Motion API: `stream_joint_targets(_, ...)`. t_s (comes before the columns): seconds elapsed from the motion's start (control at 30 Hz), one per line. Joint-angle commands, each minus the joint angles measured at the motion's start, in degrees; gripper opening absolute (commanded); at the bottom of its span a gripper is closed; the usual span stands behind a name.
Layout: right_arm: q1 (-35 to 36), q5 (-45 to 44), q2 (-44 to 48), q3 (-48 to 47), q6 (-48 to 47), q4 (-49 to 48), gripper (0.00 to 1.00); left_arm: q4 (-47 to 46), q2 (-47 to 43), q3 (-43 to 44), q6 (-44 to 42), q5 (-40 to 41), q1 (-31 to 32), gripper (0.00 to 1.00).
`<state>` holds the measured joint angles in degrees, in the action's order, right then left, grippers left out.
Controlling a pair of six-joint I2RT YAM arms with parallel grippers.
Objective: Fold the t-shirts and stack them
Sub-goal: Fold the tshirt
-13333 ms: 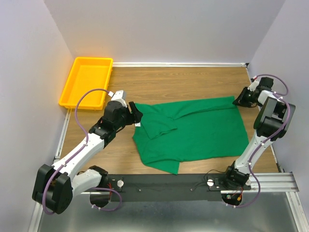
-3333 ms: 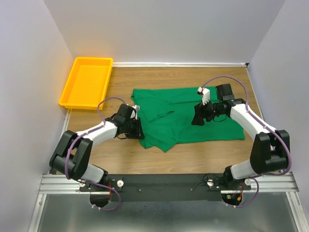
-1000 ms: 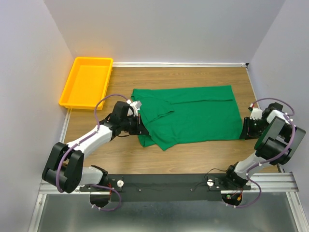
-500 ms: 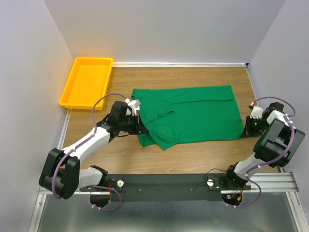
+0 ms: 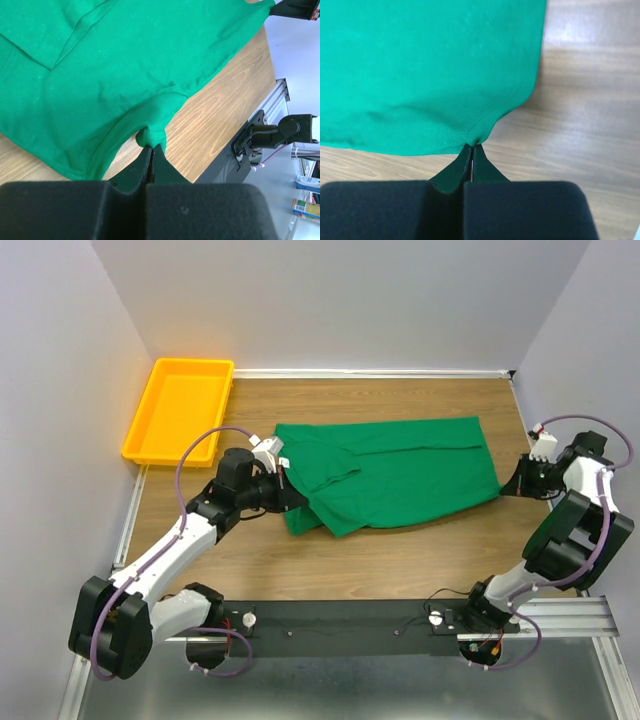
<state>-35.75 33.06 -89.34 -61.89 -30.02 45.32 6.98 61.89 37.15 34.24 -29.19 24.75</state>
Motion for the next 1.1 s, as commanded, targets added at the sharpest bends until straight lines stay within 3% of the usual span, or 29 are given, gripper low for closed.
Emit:
stream_joint_targets(0.0, -0.38, 4.91, -2.86, -3.85, 0.84, 1.88, 0.0, -1.53, -1.33, 0.91, 0.65, 1.51, -0.67, 0.0)
stream_joint_targets(0.47, -0.29, 8.6, -13.92, -10.97, 3.74, 1.7, 0.01, -3.11, 9.56, 12.32, -4.17, -1.57, -3.75, 0.0)
stream_joint_targets(1.07, -0.29, 9.13, -19.47, -14.22, 8.22, -2.69, 0.0, -0.13, 24.33, 24.72, -11.21, -4.38, -6.56, 0.0)
